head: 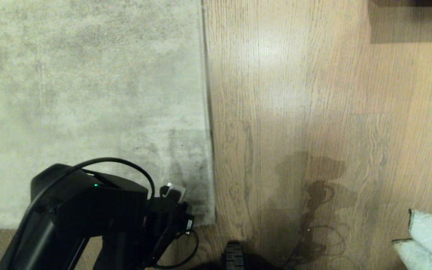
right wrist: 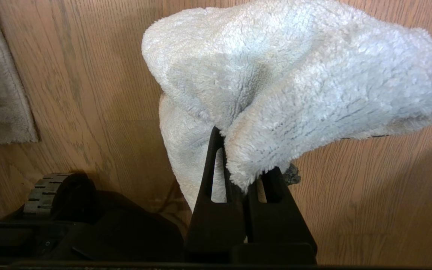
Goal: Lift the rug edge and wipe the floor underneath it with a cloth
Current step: Lay down the carpet
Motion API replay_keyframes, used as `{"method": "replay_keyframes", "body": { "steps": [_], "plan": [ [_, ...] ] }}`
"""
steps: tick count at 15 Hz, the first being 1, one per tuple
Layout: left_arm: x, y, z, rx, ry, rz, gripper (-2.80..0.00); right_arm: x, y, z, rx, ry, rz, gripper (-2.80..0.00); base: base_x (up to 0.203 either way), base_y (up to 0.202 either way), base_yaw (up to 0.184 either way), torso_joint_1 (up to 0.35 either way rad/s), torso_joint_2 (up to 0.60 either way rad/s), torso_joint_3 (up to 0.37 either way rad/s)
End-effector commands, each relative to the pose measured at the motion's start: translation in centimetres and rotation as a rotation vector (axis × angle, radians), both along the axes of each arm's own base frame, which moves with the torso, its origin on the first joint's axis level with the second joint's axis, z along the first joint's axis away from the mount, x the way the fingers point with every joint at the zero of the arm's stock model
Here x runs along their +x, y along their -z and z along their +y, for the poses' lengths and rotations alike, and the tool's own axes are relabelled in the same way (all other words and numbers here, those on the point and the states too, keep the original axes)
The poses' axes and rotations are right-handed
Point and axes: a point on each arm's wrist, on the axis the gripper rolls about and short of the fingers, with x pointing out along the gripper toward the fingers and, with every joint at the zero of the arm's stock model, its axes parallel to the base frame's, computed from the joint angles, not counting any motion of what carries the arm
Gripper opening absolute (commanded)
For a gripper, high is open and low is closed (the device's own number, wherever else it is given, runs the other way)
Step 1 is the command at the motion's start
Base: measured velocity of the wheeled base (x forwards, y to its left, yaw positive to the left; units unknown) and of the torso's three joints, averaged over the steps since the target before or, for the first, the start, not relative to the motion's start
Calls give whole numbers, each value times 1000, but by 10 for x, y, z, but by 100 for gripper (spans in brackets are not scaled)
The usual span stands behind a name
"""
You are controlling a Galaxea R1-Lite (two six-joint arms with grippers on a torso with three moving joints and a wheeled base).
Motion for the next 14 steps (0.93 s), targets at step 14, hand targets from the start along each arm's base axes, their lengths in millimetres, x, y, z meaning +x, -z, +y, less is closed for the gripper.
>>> {"method": "replay_keyframes", "body": {
  "steps": [14],
  "plan": [
    [-82, -106, 63, 19, -271, -187, -280, 0, 0, 0, -1, -1, 1, -280, 0, 0, 0, 0, 0, 0]
  ]
}}
